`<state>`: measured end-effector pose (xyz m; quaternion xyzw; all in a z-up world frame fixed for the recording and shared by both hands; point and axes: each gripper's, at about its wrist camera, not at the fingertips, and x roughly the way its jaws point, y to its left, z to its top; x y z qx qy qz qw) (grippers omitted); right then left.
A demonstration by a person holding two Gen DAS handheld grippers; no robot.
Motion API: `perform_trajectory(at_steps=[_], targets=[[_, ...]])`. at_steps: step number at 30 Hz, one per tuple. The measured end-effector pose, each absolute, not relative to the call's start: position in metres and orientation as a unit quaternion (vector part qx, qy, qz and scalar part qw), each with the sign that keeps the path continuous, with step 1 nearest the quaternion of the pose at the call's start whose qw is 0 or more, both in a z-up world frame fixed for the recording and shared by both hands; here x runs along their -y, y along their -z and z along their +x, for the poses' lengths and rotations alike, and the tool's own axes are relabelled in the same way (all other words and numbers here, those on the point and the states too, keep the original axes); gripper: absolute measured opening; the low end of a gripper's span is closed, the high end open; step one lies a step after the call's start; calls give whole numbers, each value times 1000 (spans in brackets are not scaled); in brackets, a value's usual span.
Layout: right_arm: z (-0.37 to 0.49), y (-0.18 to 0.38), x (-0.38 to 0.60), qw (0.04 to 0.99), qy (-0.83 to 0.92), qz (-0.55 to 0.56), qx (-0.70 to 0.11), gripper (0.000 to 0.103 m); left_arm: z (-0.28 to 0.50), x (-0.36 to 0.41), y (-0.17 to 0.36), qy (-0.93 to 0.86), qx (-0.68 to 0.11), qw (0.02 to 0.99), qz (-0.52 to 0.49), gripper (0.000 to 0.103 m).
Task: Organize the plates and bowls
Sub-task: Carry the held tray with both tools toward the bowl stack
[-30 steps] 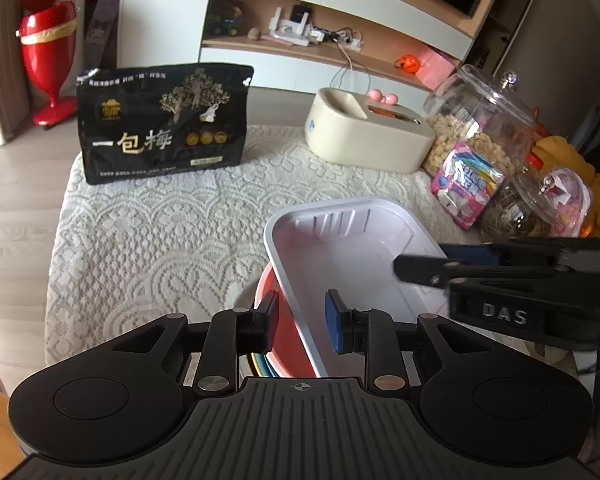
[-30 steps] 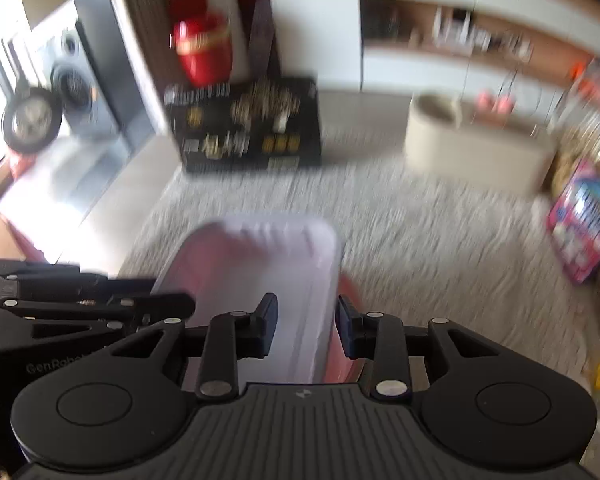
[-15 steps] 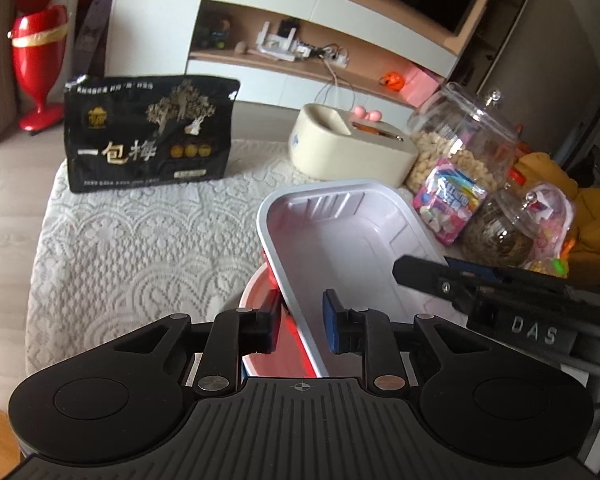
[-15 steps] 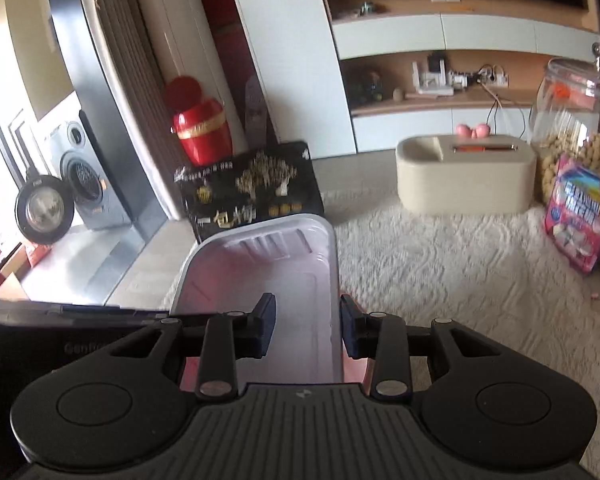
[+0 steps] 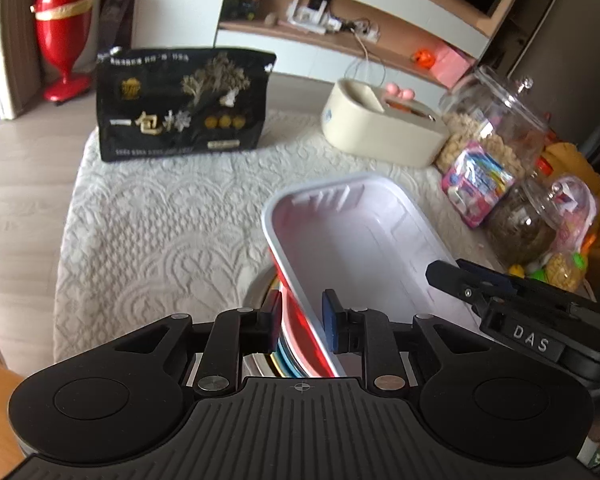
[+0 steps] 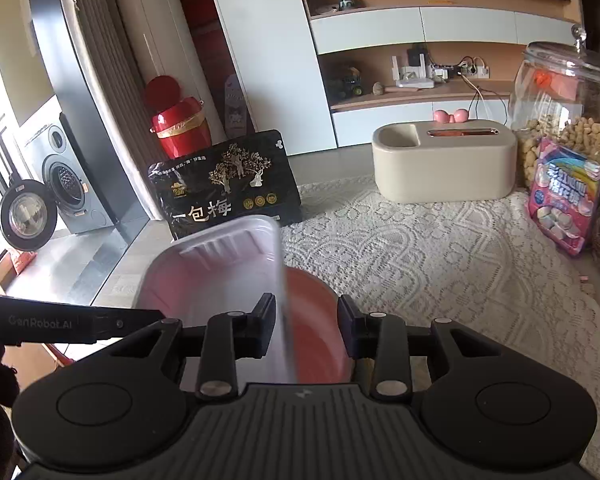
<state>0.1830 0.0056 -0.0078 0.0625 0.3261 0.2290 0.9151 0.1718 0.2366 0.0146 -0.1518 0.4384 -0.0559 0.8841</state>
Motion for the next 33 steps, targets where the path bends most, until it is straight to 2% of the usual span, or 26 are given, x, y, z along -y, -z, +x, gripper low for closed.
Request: perform_trajectory(at_steps=[5, 13, 18, 20, 30, 33], targets=[[173, 9, -7, 908, -244, 57, -335, 35, 172, -230, -9, 92, -423, 886, -167, 23], [173, 5, -2, 918, -233, 70, -315, 35, 166, -224, -22, 83, -398, 905, -129, 23], [178, 2, 7, 920, -222, 74, -315, 35, 166, -233, -28, 58, -400, 906, -125, 23], [181, 4, 11, 917, -221, 79, -322, 35, 166, -237, -28, 52, -404, 904, -126, 27], [183, 8, 6, 907, -246, 76, -334, 35, 171, -230, -26, 64, -402, 905, -121, 24], [193, 7, -1, 904, -253, 64, -337, 28, 179, -226, -21, 68, -407, 904, -114, 24]])
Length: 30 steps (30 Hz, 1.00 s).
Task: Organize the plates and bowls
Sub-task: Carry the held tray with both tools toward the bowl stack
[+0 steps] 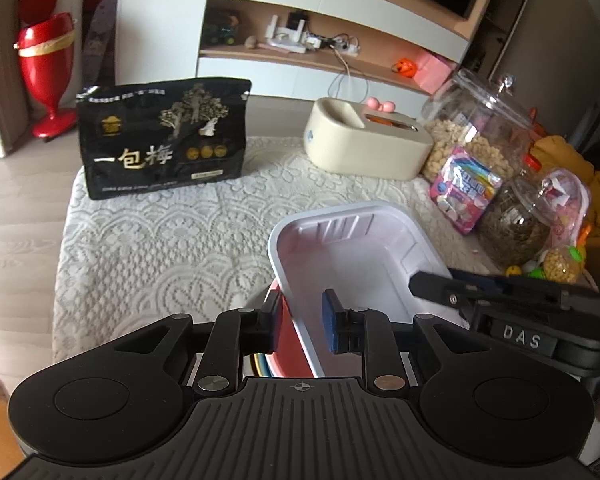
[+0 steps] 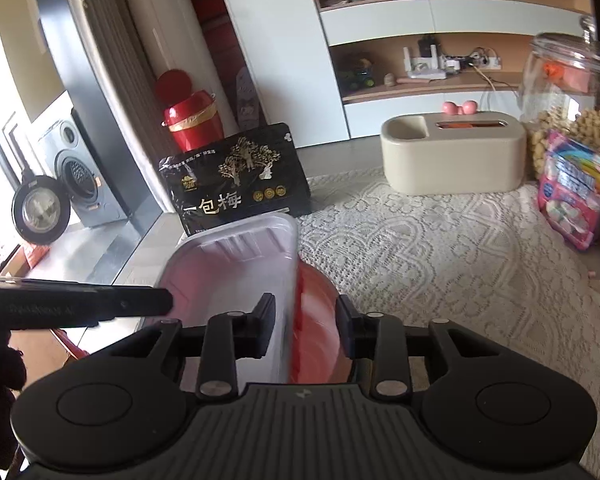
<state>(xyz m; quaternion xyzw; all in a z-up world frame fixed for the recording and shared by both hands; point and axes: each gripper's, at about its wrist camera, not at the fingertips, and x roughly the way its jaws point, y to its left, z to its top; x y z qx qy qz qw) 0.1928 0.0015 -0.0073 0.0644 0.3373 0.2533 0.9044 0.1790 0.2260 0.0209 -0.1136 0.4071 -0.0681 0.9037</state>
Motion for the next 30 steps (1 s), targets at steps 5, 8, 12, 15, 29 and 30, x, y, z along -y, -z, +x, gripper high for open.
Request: perform_trajectory(at_steps=[5, 8, 12, 15, 29, 30], targets=[[211, 7, -7, 907, -253, 46, -333, 27, 200, -235, -11, 64, -412, 901, -120, 28], [224, 11, -4, 906, -254, 51, -335, 27, 211, -242, -8, 75, -406, 900, -141, 28], [235, 13, -5, 907, -252, 43, -335, 27, 222, -239, -6, 77, -401, 903, -133, 28], [244, 15, -8, 907, -249, 38, -338, 27, 229, -237, -4, 77, -401, 904, -127, 28], [230, 13, -7, 904, -257, 41, -340, 27, 215, -233, -13, 82, -416, 897, -125, 25], [226, 12, -4, 904, -258, 42, -339, 27, 213, -231, -14, 85, -419, 895, -124, 25]])
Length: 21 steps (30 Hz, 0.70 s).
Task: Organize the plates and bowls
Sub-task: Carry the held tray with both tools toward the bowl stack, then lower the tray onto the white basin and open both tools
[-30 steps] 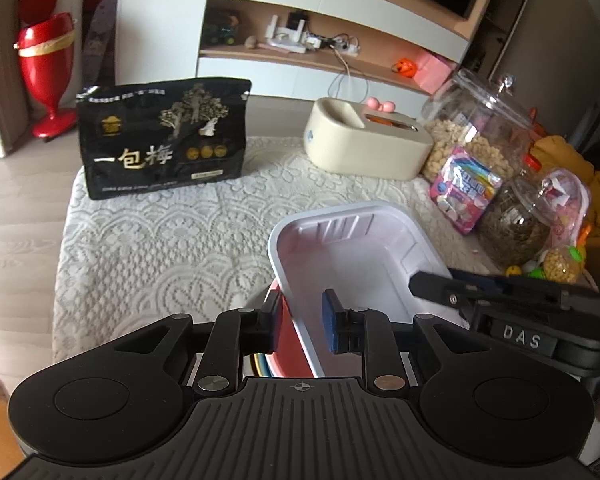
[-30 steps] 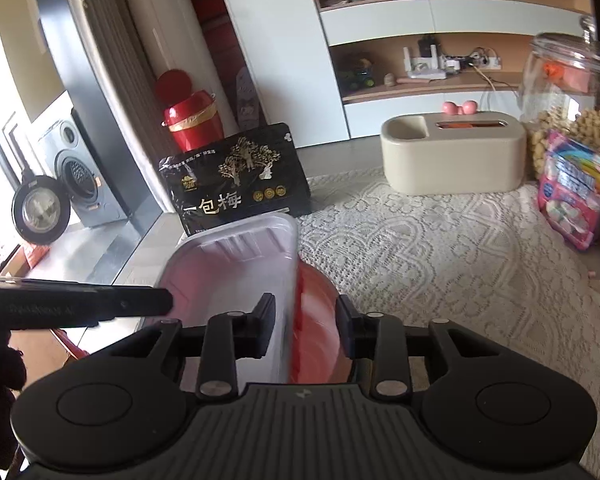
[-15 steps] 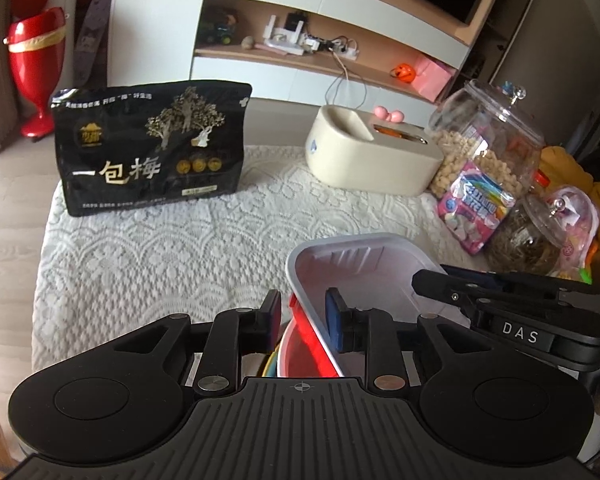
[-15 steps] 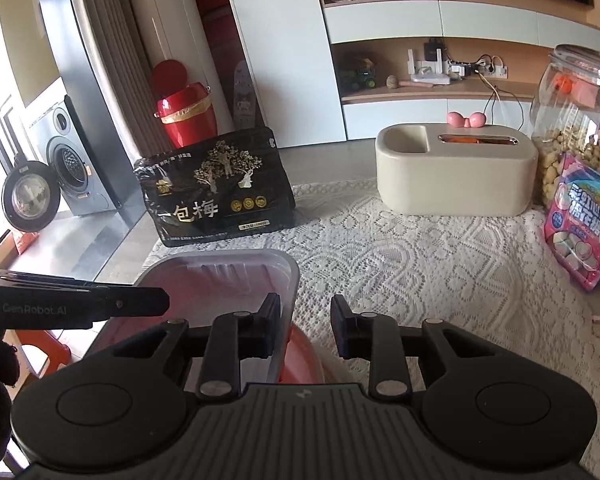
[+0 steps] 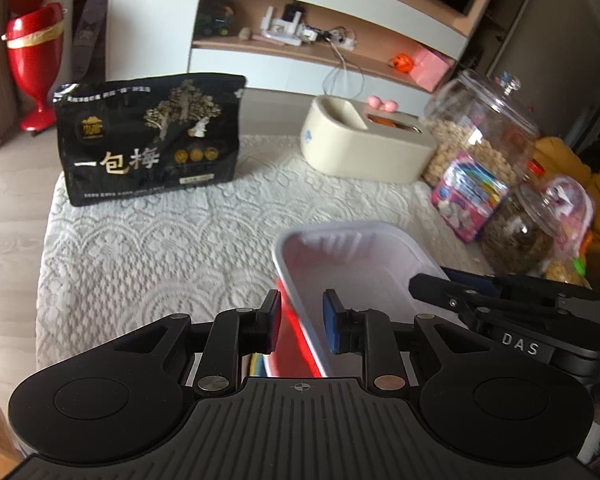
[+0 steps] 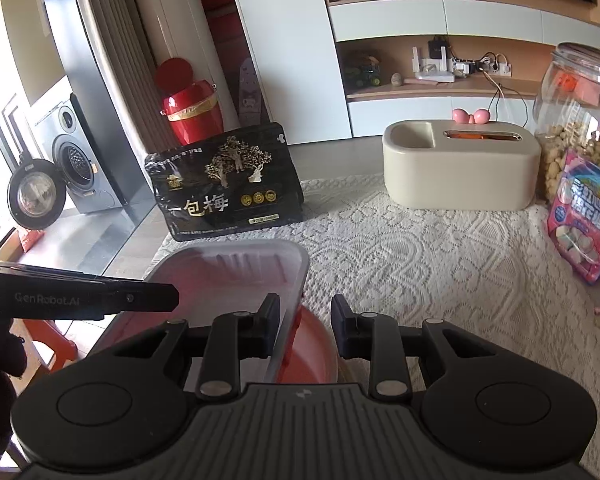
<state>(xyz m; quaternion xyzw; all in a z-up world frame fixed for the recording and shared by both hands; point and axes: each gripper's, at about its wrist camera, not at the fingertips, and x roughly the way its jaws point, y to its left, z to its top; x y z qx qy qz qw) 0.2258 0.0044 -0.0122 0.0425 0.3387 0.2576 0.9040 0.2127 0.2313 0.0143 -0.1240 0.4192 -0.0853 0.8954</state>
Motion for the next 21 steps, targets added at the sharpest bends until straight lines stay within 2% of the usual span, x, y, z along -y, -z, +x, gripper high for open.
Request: perform_trajectory(at_steps=[11, 21], targets=[[201, 8, 4, 904, -266, 44, -332, 27, 199, -235, -12, 79, -444, 882, -137, 25], [205, 16, -5, 902, -259, 38, -344, 27, 196, -238, -14, 84, -430, 887, -148, 25]])
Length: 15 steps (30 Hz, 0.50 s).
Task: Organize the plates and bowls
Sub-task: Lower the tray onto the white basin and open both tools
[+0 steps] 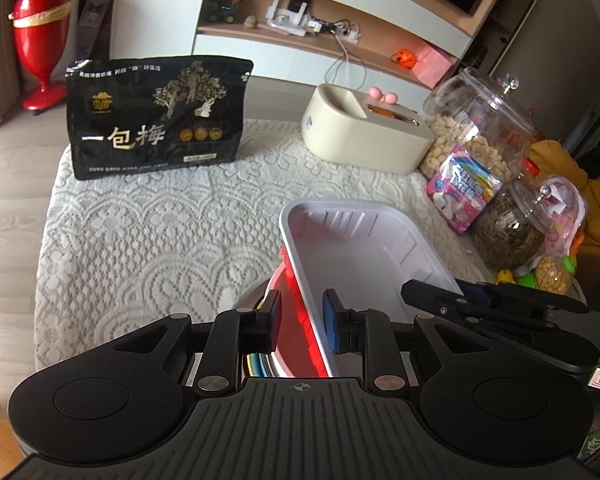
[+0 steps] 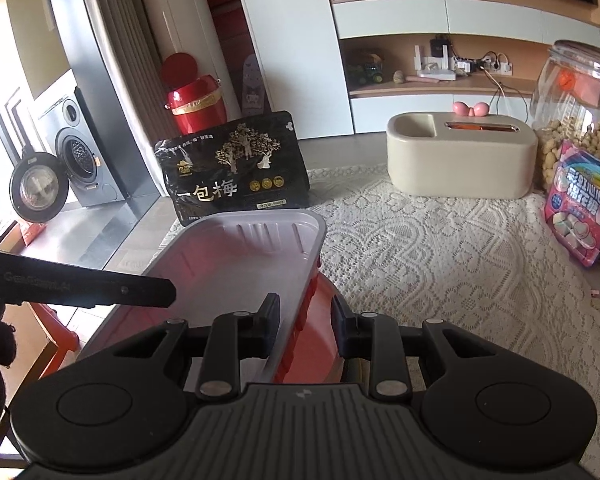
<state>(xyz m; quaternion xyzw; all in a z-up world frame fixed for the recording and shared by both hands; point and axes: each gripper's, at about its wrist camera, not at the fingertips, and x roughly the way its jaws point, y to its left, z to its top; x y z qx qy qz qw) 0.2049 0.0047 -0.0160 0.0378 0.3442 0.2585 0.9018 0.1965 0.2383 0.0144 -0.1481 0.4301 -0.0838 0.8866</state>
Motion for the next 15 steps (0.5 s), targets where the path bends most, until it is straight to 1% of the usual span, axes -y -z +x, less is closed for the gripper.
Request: perform_trajectory(at_steps=[8, 13, 15], targets=[[200, 10, 0, 907, -255, 49, -331, 27, 175, -230, -32, 66, -382, 911, -143, 25], [182, -5, 11, 914, -263, 66, -302, 28, 141, -214, -42, 34, -353, 924, -141, 25], [170, -9, 17, 914, -270, 73, -294, 28, 117, -205, -42, 19, -327, 931, -162, 25]])
